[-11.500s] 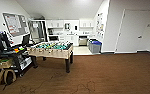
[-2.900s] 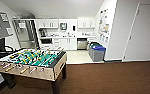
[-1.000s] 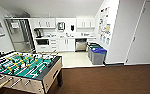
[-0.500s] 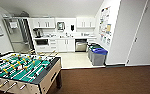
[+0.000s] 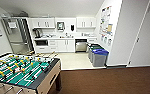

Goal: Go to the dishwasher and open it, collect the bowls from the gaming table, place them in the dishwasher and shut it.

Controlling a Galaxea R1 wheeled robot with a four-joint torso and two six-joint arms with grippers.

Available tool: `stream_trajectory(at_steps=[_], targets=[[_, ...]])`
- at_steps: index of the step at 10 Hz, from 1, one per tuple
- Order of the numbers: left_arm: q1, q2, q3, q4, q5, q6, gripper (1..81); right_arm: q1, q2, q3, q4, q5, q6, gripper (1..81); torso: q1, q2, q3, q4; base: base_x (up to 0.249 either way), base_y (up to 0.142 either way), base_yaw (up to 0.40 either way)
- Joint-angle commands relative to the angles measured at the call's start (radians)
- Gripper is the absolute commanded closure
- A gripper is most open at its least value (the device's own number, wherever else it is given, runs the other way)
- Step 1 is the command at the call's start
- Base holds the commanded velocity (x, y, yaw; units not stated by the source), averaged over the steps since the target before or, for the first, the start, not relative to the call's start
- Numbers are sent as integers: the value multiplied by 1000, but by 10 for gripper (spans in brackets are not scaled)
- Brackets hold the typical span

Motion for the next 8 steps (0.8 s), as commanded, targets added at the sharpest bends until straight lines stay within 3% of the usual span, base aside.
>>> stream_trajectory(at_steps=[1,3,6,8], targets=[[-48,-19,8,3,21,3,811,43,-13,4,-10,-25,-1,811,0,0,0,0,134,0,0],[-48,5,-22,-6,24,3,811,43,-12,4,-11,-25,-2,811,0,0,0,0,134,0,0],[-45,80,-156,-4,24,-6,811,44,2,-8,-11,-27,-3,811,0,0,0,0,134,0,0],[-45,91,-164,-6,24,-8,811,46,13,-27,-11,-30,-3,811,0,0,0,0,134,0,0]])
